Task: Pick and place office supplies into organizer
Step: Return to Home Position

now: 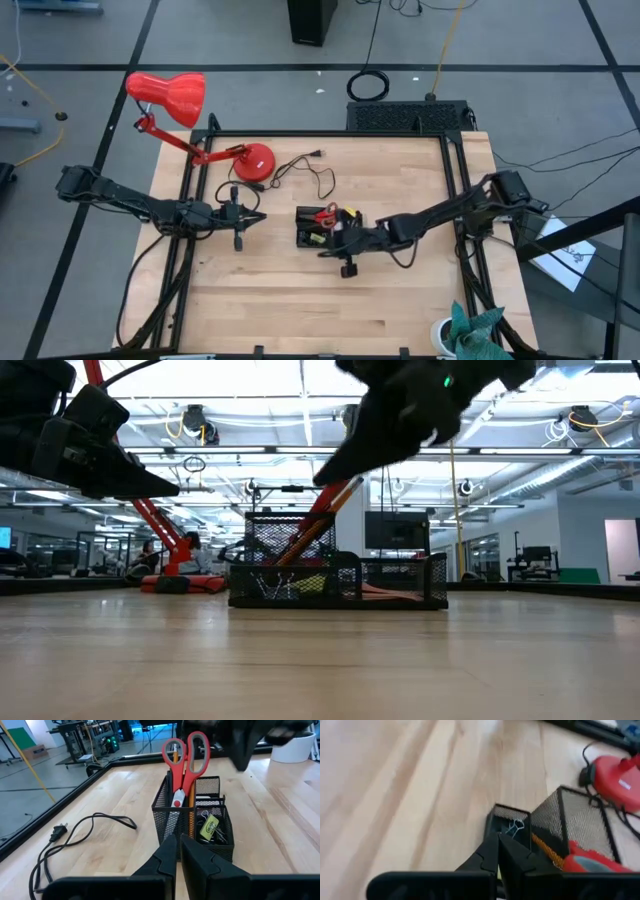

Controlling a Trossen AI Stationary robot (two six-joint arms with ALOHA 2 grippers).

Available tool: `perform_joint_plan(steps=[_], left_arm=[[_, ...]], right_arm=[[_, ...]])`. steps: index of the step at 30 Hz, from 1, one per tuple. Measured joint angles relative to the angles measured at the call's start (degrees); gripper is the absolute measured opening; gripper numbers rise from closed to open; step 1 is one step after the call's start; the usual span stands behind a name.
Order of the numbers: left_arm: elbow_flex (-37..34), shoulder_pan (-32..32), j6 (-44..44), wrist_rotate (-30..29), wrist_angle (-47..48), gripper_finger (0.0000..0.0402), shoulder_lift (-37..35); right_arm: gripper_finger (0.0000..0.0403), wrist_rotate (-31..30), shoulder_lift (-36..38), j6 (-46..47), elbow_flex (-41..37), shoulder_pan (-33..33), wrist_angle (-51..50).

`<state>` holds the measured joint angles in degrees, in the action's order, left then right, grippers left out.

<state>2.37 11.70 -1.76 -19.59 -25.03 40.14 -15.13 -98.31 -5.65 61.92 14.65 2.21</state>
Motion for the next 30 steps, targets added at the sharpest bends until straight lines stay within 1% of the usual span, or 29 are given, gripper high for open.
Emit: perform_joint_plan(steps=[5, 9, 17, 19, 21, 23, 25, 27, 30], left_arm=[[0.0, 0.0, 0.4, 0.0, 0.5, 0.0031, 0.0], [0.0, 0.2, -1.8, 0.0, -0.9, 0.003, 0.0], [0.0, 6.3, -7.6, 1.1, -8.4, 0.003, 0.0], [0.0, 7.6, -9.9, 1.1, -10.5, 0.003, 0.0], [0.0, 8.6, -12.2, 0.5, -12.9, 0.003, 0.0], [0.0, 9.4, -14.7, -0.5, -13.9, 0.003, -0.1], [0.0, 10.5, -18.1, -1.5, -13.9, 0.003, -0.1], [0.0, 12.0, -22.3, -3.6, -12.9, 0.003, -0.5], [0.0, 15.0, -26.6, -9.6, -12.6, 0.003, -1.5]], right_arm=[[0.0001, -0.6, 4.1, 0.4, 0.2, 3.1, -0.4], [0.0001, -4.1, 6.4, 0.4, 0.3, 6.2, -0.1], [0.0001, -4.3, 7.0, -0.2, -0.6, 7.9, 1.2], [0.0001, -3.9, 7.4, -1.5, -2.9, 7.1, 4.5], [0.0001, -2.2, 9.1, -2.2, -6.5, 5.2, 8.2], [0.0001, 1.7, 11.2, -0.6, -10.7, 2.1, 15.2], [0.0001, 3.4, 14.3, 1.6, -16.2, -0.3, 21.0], [0.0001, 3.1, 16.5, 2.8, -20.5, -1.7, 25.6], [0.0, 3.2, 22.1, 3.5, -26.4, -2.3, 25.3]])
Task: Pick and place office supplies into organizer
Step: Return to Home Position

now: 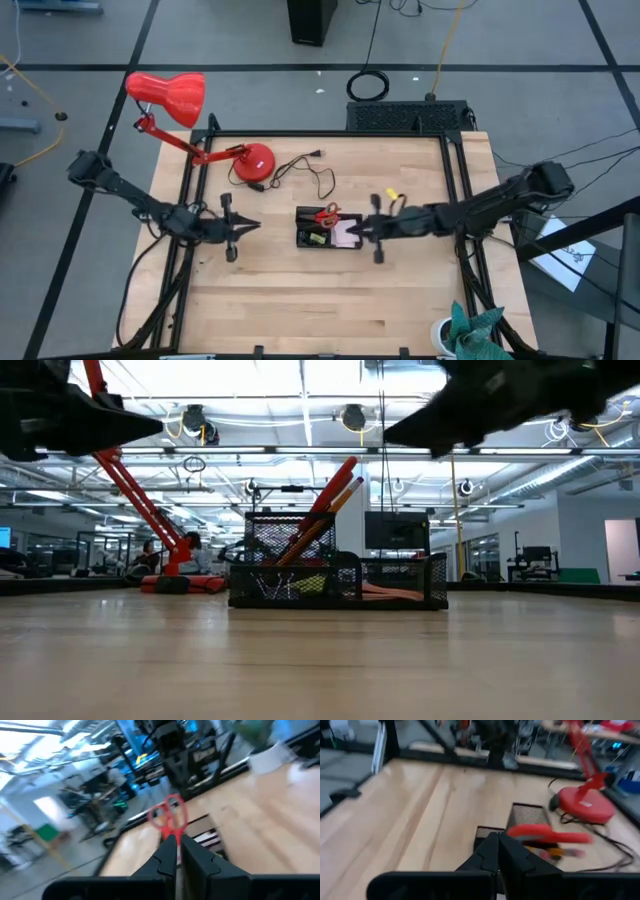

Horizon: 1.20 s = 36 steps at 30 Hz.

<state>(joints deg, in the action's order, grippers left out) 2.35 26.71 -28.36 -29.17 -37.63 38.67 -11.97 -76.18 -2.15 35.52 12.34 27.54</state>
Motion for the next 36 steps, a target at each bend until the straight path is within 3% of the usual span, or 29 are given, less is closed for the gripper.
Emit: perform_joint_plan(steps=[5, 8, 11, 15, 18, 26, 31, 36], left_arm=[[0.0, 4.5, -4.1, -6.4, 1.6, 0.003, -3.8], [0.1, 4.0, -4.0, -1.8, 3.7, 0.003, -5.7], [0.1, -0.4, -0.3, 3.2, 5.9, 0.003, -5.8], [0.1, -7.7, 6.5, 6.8, 9.2, 0.003, -5.7], [0.1, -11.2, 9.4, 10.6, 9.5, 0.003, -5.8], [0.0, -11.9, 7.6, 12.1, 10.4, 0.003, -8.0], [0.0, -10.4, 7.1, 8.3, 17.3, 0.003, -14.0], [0.0, -9.4, 7.5, 8.0, 23.5, 0.003, -20.7]], right_arm=[[0.0, -1.5, 12.0, 2.3, -11.6, 0.0, 8.5], [0.0, -1.5, 16.7, 4.3, -16.3, -1.2, 8.8], [0.0, -0.5, 18.7, 5.7, -19.9, -4.3, 9.4], [0.0, 8.6, 19.1, 6.4, -24.8, -9.2, 20.2], [0.0, 10.5, 19.5, 8.0, -28.1, -11.0, 26.5], [0.0, 7.2, 25.0, 9.5, -32.4, -12.7, 25.6], [0.0, 5.6, 31.8, 8.6, -31.0, -10.8, 14.7], [0.0, 0.1, 38.3, 5.7, -29.7, -7.4, 5.5]])
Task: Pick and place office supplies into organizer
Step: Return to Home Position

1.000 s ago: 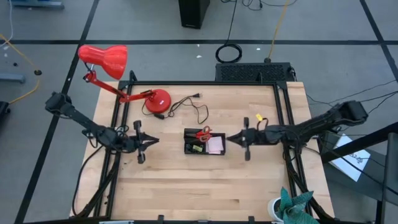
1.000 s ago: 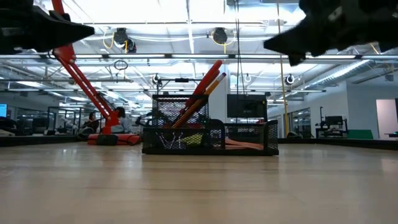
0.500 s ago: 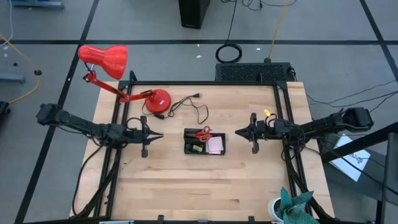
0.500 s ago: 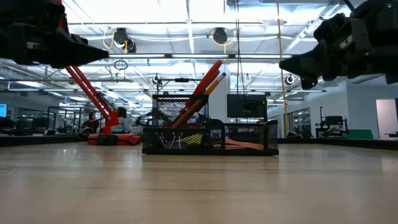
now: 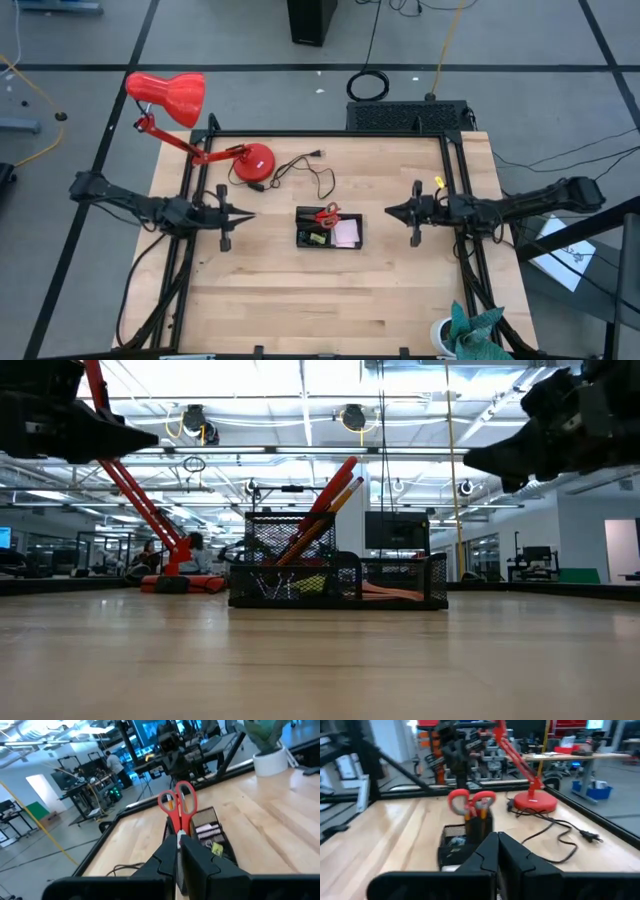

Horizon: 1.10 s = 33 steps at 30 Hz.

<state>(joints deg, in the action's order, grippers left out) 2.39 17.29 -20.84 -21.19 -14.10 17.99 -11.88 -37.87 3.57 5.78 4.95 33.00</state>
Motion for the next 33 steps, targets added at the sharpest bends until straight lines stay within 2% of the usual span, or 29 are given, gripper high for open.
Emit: perform_joint_plan(steps=[3, 11, 20, 23, 30, 33], left_arm=[[0.0, 0.4, 0.0, -0.3, 2.2, 0.003, -3.6], [0.0, 0.5, 1.5, -0.4, 7.4, 0.003, -9.4], [0.0, 2.5, 1.6, -1.9, 9.3, 0.003, -10.2], [0.0, 3.9, 1.9, -4.1, 9.6, 0.003, -10.2], [0.0, 7.8, 2.0, -8.9, 11.0, 0.003, -10.2], [0.0, 8.9, 2.0, -10.4, 11.1, 0.003, -10.2]], right_arm=[[0.0, 0.0, 3.9, -1.3, -0.2, 1.2, -2.6], [0.0, -0.3, 12.2, -0.8, -4.2, 1.5, -0.7], [0.0, -2.3, 16.1, -1.1, -4.3, 3.7, -3.3], [0.0, -4.7, 18.2, -2.1, -4.3, 5.3, -3.3], [0.0, -4.9, 24.3, -5.4, -4.4, 9.3, -5.3], [0.0, -4.9, 26.1, -5.6, -4.4, 9.8, -9.6]])
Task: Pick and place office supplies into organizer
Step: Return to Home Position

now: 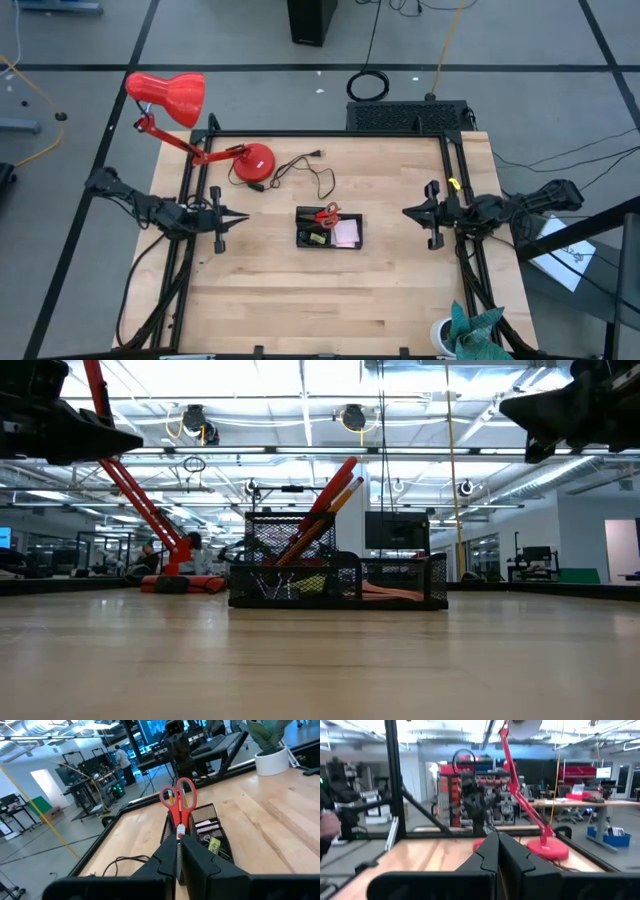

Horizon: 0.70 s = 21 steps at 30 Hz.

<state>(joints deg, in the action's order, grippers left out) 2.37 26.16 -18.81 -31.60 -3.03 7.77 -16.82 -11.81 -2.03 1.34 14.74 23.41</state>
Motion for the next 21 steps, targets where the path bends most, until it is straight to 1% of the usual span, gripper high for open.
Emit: perform_joint_plan(steps=[2, 6, 9, 11, 15, 17, 20, 21], left_arm=[[0.0, 0.5, 0.0, -0.5, -0.1, 0.003, 0.0], [0.0, 1.0, 1.1, -1.7, -0.1, 0.003, 0.0], [0.0, 1.0, 1.6, -1.9, -0.7, 0.003, 0.0], [0.0, 0.9, 1.3, -1.0, -2.4, 0.003, 0.0], [0.0, 0.0, -0.5, 3.6, -5.0, 0.003, 0.0], [0.0, -0.7, -0.8, 5.0, -5.5, 0.003, 0.0], [0.0, -1.8, -0.1, 5.3, -5.8, 0.003, 0.0], [0.0, -2.2, -0.1, 5.5, -5.8, 0.003, 0.0]], right_arm=[[0.0, -0.2, 1.2, -0.2, 0.0, 0.0, -2.7], [0.0, -4.2, 3.6, -0.3, 0.0, 0.0, -3.3], [0.0, -2.7, 5.0, -0.6, 0.0, 0.0, -5.5], [0.0, -1.4, 5.9, -0.8, -0.1, -0.2, -6.5], [0.0, -0.8, 7.4, -1.7, -0.1, -2.2, -6.6], [0.0, 2.3, 8.0, -1.6, -0.1, -3.6, -6.6], [0.0, 9.8, 8.4, -0.8, -0.1, -5.5, -6.9], [0.0, 11.3, 8.4, -0.4, -0.1, -6.0, -7.0]])
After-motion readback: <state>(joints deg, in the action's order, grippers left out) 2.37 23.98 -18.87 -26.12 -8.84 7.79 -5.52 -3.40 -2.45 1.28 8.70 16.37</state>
